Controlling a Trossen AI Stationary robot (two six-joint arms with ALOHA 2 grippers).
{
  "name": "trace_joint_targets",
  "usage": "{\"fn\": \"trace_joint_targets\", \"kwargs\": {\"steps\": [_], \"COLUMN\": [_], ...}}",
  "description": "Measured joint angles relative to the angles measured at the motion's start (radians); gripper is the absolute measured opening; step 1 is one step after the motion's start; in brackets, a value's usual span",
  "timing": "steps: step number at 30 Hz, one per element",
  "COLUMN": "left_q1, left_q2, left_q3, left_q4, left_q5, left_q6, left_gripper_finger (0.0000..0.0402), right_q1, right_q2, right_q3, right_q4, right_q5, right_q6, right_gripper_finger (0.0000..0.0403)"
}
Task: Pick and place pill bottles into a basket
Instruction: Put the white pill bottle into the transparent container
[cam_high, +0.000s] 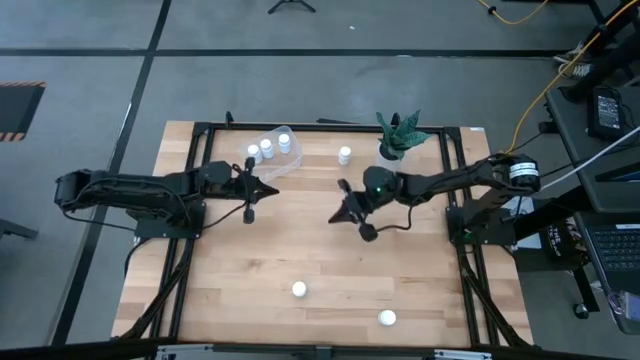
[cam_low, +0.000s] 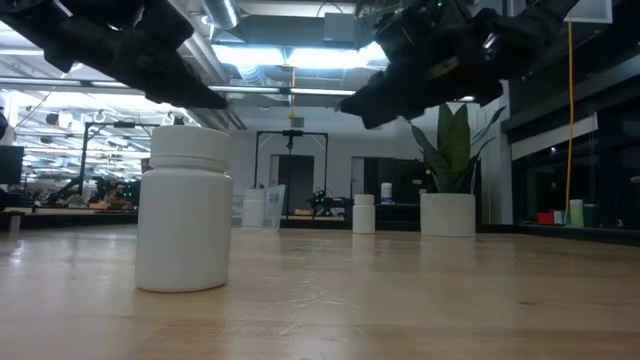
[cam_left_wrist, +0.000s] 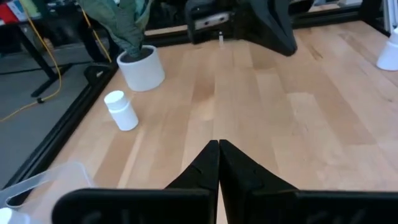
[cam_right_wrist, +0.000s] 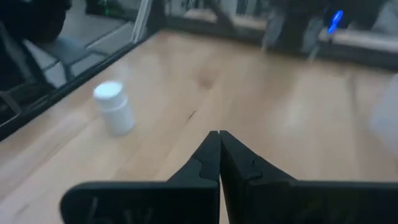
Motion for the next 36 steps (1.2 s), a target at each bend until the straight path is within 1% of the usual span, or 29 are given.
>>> {"fn": "trace_joint_targets", "kwargs": {"steps": [5,9,14,15,20,24,29,32,36], "left_q1": [0.0,0.0,0.0,0.0,-0.001,-0.019,-0.057,-0.082,-0.114], "left_q2": [0.035,0.06,0.074,0.074,0.072,0.072,0.072,0.072,0.072], "left_q3": [0.0,0.0,0.0,0.0,0.0,0.0,0.0,0.0,0.0], "left_q4": [0.02,0.029,0.067,0.074,0.131,0.173,0.178,0.179,0.187], "left_q5": [0.0,0.001,0.002,0.006,0.084,0.134,0.128,0.127,0.126], "left_q6": [-0.019,-0.044,-0.044,-0.045,-0.047,-0.058,-0.082,-0.113,-0.119], "left_gripper_finger": [0.0005,0.0002,0.0003,0.0003,0.0002,0.0002,0.0003,0.0002,0.0002], "right_q1": [0.054,0.097,0.179,0.202,0.322,0.405,0.505,0.559,0.628], "right_q2": [-0.067,-0.117,-0.197,-0.212,-0.286,-0.339,-0.399,-0.446,-0.503], "right_q3": [0.0,0.0,-0.001,-0.001,-0.001,-0.001,-0.038,-0.095,-0.18], "right_q4": [-0.2,-0.302,-0.445,-0.45,-0.518,-0.594,-0.58,-0.568,-0.472], "right_q5": [0.003,0.01,0.076,0.091,0.134,0.198,0.197,0.241,0.246], "right_q6": [-0.002,0.019,0.077,0.081,0.068,0.104,0.145,0.208,0.295], "right_gripper_finger": [0.0001,0.0001,0.0001,0.0,0.0,0.0,0.0,0.0,0.0]}}
